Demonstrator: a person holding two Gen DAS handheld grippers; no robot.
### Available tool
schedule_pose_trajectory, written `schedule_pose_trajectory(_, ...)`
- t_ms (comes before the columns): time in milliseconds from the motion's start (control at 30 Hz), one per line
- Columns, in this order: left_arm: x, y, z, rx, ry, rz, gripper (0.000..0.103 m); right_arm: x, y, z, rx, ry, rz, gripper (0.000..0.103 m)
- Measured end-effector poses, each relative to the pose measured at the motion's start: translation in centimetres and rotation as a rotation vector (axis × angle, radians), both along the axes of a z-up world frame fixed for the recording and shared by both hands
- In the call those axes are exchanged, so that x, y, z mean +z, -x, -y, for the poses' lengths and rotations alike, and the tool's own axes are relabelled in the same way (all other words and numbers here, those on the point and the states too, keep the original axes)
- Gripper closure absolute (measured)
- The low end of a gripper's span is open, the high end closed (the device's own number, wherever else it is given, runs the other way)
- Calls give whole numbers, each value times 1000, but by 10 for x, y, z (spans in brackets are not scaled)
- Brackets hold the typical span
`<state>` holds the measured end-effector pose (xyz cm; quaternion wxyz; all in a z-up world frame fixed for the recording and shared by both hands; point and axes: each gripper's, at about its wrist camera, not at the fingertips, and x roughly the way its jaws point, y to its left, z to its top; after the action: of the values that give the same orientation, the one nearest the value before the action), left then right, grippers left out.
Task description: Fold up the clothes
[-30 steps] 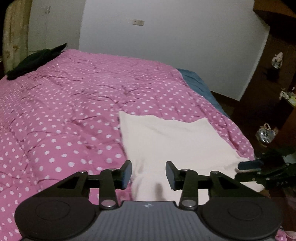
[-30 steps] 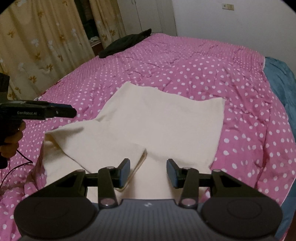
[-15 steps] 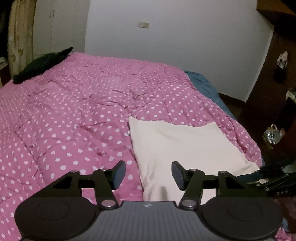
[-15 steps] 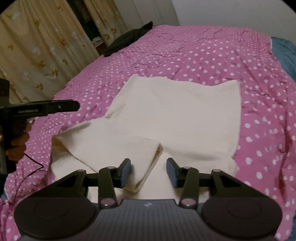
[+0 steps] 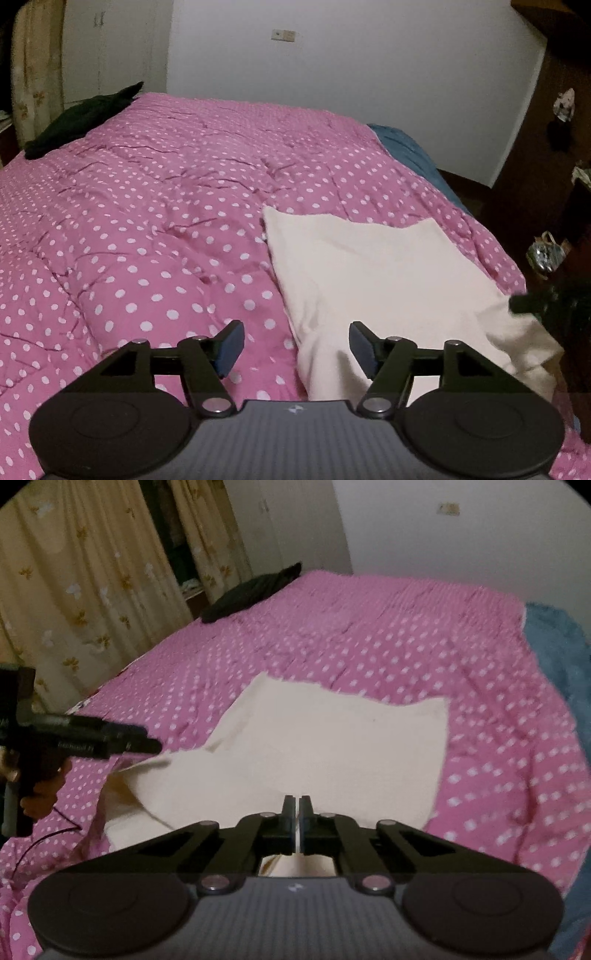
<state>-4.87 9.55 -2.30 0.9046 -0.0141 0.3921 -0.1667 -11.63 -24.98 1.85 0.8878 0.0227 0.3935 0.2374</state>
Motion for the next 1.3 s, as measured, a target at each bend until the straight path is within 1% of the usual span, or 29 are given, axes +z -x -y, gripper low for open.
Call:
schedule_pose_trajectory(67, -1, 2, 3, -12, -3, 0, 36, 4, 0, 3, -11, 7, 5, 102)
schedule_pose_trajectory(133, -3, 2, 7, -16, -16, -2, 35, 2, -5, 5, -28, -48, -41, 100)
schedule_pose_trajectory(167, -4, 1, 10, -13, -27, -5, 35, -1, -9, 4, -33, -80, -69, 96)
schedule_pose_trajectory(200, -4, 1, 13, -16, -40, -5, 35, -4, -11, 0, -28, -70, -73, 95)
schedule_pose_trajectory(267, -5, 2, 18, -24, -65, -1, 34, -12, -14, -5, -20, -63, -94, 88)
schedule_pose_trajectory(333, -5, 3, 22, -28, -87, 8, 30, -21, -16, -9, -18, -65, -125, 84)
schedule_pose_trajectory(367, -6, 3, 23, -29, -93, 7, 30, -26, -17, -9, -22, -62, -142, 79)
schedule_pose_trajectory(400, -8, 3, 23, -32, -94, 2, 30, -31, -18, -10, -25, -60, -159, 78)
schedule_pose_trajectory(533, -11, 1, 26, -30, -92, -13, 29, -42, -17, -9, -22, -89, -195, 78)
schedule_pose_trajectory(600, -11, 0, 27, -30, -97, -14, 29, -43, -17, -10, -17, -101, -198, 78)
schedule_pose_trajectory(700, -10, 1, 28, -22, -113, -4, 25, -41, -16, -13, 3, -100, -194, 78)
schedule_pose_trajectory(833, -10, 3, 28, -24, -124, 2, 24, -41, -15, -17, 12, -91, -193, 78)
schedule_pose_trajectory(900, -11, 3, 28, -23, -127, -1, 24, -41, -15, -17, 10, -92, -192, 81)
schedule_pose_trajectory(967, -11, 4, 27, -25, -129, 3, 24, -41, -16, -17, 6, -93, -184, 90)
schedule_pose_trajectory(1033, -10, 5, 27, -27, -130, 5, 21, -38, -15, -16, 3, -98, -175, 96)
schedule_pose_trajectory(1133, -9, 6, 26, -27, -132, 13, 18, -29, -12, -14, 4, -95, -138, 98)
schedule_pose_trajectory(1300, -8, 9, 25, -31, -134, 22, 14, -15, -5, -11, -2, -71, -75, 99)
